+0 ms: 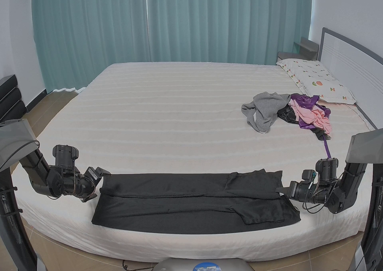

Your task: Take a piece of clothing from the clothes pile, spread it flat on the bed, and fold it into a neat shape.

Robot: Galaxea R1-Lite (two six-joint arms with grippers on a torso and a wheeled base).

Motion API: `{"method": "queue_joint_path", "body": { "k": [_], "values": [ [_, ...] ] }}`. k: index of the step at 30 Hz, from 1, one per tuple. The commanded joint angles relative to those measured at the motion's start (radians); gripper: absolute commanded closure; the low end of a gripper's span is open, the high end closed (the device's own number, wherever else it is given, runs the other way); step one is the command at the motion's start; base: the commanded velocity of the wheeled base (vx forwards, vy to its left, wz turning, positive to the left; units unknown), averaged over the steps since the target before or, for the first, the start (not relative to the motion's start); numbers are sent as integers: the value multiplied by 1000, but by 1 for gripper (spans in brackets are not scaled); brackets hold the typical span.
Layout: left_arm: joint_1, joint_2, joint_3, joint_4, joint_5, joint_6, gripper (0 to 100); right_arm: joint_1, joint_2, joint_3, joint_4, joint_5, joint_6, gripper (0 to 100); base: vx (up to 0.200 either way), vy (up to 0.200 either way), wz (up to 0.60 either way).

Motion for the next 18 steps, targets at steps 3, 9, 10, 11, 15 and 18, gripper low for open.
{"method": "queue_joint_path", "body": {
  "k": [3,9,10,11,15,18],
  "values": [
    [-1,2,1,1,0,0,0,-1,-1,33,-1,0,-11,100,0,0,0],
    [-13,11,-1,0,18,2,0,-1,-2,53,-3,0,-42,100,0,0,0],
    [-20,17,-4,0,38,2,0,-1,-2,53,-3,0,-42,100,0,0,0],
    [-29,26,-9,0,64,2,0,-1,-2,53,-3,0,-42,100,0,0,0],
    [-61,54,-16,-2,142,3,0,1,-4,53,-3,-1,-39,0,0,0,0],
    [-64,54,-25,0,145,0,0,4,-16,53,-3,-6,-34,0,0,0,0]
  ]
}}
